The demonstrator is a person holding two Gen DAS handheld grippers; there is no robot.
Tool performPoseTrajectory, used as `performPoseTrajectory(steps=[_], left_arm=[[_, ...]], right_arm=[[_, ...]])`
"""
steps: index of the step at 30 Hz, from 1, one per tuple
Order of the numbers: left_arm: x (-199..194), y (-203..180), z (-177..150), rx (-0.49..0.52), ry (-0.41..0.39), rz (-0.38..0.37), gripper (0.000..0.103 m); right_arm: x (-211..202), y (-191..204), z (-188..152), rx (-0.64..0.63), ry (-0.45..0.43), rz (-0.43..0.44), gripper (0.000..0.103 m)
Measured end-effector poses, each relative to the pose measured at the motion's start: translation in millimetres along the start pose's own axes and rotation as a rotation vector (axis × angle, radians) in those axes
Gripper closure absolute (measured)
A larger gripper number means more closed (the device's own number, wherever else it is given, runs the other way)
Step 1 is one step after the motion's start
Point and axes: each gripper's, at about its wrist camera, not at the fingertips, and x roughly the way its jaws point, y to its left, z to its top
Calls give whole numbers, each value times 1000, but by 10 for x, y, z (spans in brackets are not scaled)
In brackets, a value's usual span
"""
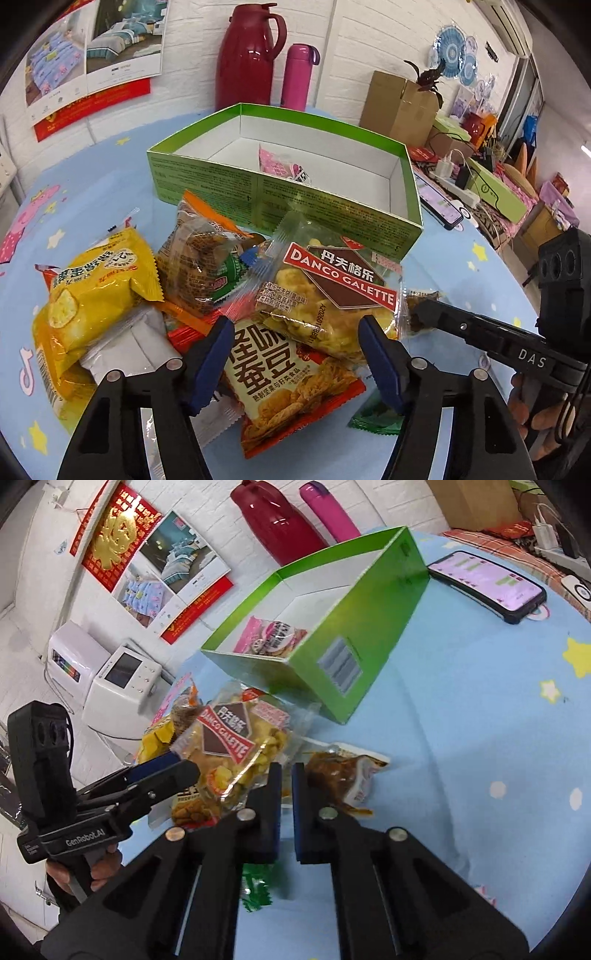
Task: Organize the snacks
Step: 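Reach the right tool to the Danco Galette bag and grasp it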
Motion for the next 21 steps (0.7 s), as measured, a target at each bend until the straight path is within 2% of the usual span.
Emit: performPoseTrajectory(steps=[2, 4, 5, 6, 8, 10, 16, 18, 19, 21], left_arm=[[20, 21, 37, -9, -1, -2, 32], [15, 82, 91, -29, -8, -1, 32], [1, 116, 122, -40, -13, -8, 32], [-27, 145, 154, -51, -17, -22, 32], [-117, 186, 214, -57, -54, -34, 32], [-151, 193, 289, -38, -83, -3, 32], [73, 129, 454, 47, -23, 23, 32], [168, 110, 415, 60, 27, 0, 34], [207, 97, 359, 62, 53, -23, 40], [209, 83, 242, 45, 68, -89, 41]], right_arm=[[-72, 11, 3, -13, -11, 6, 94], [-141, 58, 5, -22, -26, 35, 83], [-160, 86, 9, -26, -31, 51, 67], [-172, 116, 6, -31, -35, 62, 57], [-149, 175, -1, -41, -29, 76, 55], [-73, 193, -4, -26, -4, 88, 55], [49, 167, 16, 16, 21, 106, 54], [53, 151, 13, 24, 28, 115, 53], [52, 148, 7, 18, 28, 103, 53], [46, 124, -7, 15, 29, 88, 51]])
